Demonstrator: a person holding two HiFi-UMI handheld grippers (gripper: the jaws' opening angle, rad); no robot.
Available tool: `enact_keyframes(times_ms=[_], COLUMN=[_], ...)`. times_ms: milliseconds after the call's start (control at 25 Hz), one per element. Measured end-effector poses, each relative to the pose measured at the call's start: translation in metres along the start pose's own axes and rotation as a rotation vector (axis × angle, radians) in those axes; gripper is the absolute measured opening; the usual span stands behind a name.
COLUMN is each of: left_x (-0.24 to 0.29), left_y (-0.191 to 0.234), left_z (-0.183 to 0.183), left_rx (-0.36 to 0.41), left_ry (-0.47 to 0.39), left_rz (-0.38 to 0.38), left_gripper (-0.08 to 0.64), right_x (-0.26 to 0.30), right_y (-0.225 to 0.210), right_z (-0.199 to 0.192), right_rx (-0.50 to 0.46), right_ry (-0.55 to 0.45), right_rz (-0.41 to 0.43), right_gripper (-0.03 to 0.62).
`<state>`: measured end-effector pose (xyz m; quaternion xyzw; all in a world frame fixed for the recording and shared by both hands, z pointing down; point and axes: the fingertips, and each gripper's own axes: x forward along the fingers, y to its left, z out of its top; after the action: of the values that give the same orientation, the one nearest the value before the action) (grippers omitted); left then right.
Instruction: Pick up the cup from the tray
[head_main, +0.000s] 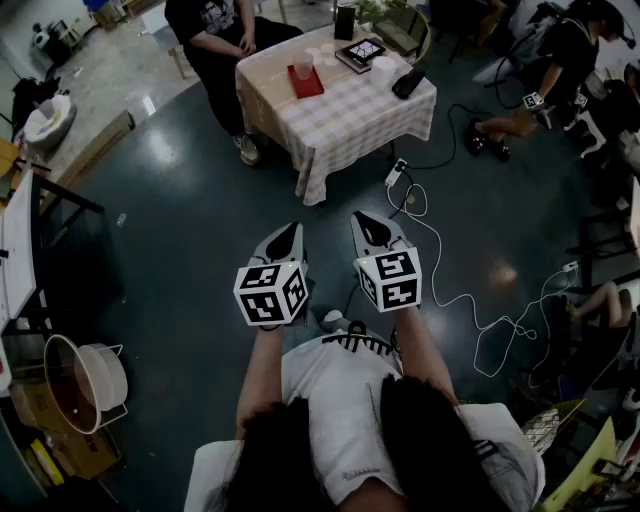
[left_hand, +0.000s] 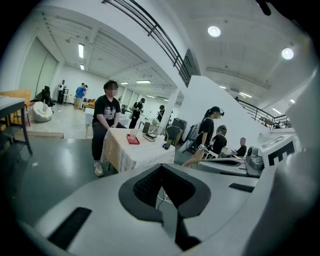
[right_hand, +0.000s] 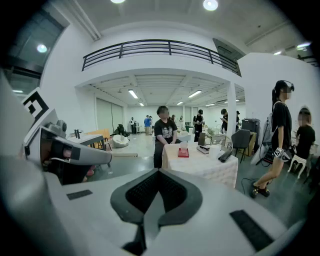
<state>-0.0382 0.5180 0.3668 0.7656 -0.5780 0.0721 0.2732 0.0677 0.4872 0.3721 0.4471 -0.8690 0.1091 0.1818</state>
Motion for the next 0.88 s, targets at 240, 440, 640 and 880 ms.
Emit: enact_keyframes(times_ms=[240, 440, 640, 880], left_x=[-0.001, 0.002, 0.014, 0.045], left_y=[-0.005, -0.002, 0.004, 0.021], left_z=[0.005, 0.009, 0.018, 0.03], left_rx=[0.014, 0.013, 0.02, 0.031], left_ry=[0.002, -0.002, -0.003, 0.033], left_rz=[0.003, 0.004, 0.002, -0.005], left_gripper=[0.005, 0.005, 0.005, 0.005], right_x=[-0.003, 0.004, 0.017, 0.043], right_y=[-0.002, -0.002, -0.005, -0.014], right_z=[0.007, 0.008, 0.012, 0.033], right_rx=[0.002, 0.023, 0.011, 0.037], right_ry=[-0.005, 0.008, -0.003, -0.051], right_rz=[0.001, 0.019, 0.037, 0.056], right_gripper=[0.008, 0.008, 0.011, 0.177])
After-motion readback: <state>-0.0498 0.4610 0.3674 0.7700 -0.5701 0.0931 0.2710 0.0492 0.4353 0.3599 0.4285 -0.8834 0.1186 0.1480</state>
